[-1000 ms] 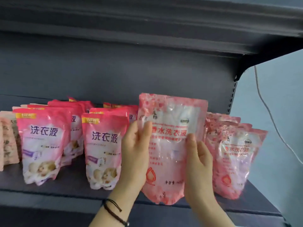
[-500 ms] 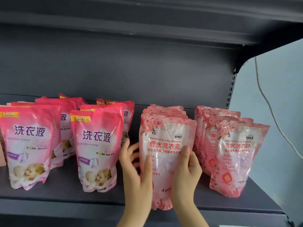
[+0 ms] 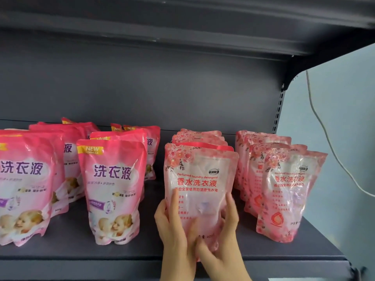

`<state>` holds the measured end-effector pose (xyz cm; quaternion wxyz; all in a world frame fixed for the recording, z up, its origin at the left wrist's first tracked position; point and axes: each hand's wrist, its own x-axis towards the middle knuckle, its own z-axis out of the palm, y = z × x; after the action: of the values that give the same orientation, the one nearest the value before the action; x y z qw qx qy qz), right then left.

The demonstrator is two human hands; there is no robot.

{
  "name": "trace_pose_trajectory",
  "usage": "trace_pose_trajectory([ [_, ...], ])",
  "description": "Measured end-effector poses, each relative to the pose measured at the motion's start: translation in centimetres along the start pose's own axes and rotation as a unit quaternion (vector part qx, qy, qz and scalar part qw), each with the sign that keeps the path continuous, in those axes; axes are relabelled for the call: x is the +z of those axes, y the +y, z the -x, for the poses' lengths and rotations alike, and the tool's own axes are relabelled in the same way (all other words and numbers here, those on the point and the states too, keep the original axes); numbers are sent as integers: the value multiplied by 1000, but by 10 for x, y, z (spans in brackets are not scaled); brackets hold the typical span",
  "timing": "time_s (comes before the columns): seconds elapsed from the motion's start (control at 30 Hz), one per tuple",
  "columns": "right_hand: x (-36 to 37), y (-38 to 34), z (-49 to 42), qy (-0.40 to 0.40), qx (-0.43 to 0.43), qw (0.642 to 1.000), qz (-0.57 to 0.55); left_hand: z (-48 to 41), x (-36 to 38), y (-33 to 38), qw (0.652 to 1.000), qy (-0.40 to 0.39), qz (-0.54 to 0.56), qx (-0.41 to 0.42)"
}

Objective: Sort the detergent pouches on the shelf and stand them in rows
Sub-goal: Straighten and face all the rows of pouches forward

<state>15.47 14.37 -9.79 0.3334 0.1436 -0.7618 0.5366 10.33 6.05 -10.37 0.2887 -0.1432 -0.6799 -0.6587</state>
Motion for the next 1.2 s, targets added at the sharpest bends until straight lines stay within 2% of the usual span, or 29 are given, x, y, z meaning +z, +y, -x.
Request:
trace_pose_trajectory([
  [0.07,-8,4,8,-79,0,990,118,4,0,-6,991,-19,-18,130],
  [0.1,-12,7,8,-101,-14,982,157,5,-1,-10,982,-41,-44,177],
  [0.13,-16,8,4,-123,-16,978,169,4,-2,-16,979,-57,-45,189],
  [0.23,-24,8,-8,-162,-1,974,157,-11,-1,-25,978,-88,-31,184],
  [0.33,-29,14,-16,-166,20,975,144,-26,10,-29,979,-76,-25,187],
  [0.4,-30,20,-21,-167,23,974,148,-37,17,-36,990,-72,-28,121],
  [0.53,-29,25,-32,-170,44,975,137,-46,13,-65,962,-175,-94,185],
  [0.7,-29,31,-37,-164,39,976,136,-62,8,-71,949,-282,-71,118],
  [0.8,-31,34,-33,-151,31,976,151,-60,-3,-68,938,-312,-83,130],
  [0.9,-38,34,-28,-136,30,978,158,-55,-24,-53,922,-367,-71,103],
  [0.97,-48,30,-28,-145,37,976,157,-51,-38,-39,911,-384,-106,108],
  [1.03,-62,18,-34,-160,36,957,238,-52,-49,-19,895,-390,-168,134],
  [1.13,-83,-13,-55,-166,-7,882,441,-66,-65,14,854,-341,-313,238],
  [1.2,-89,-35,-73,-201,-14,846,494,-84,-70,37,811,-320,-394,290],
])
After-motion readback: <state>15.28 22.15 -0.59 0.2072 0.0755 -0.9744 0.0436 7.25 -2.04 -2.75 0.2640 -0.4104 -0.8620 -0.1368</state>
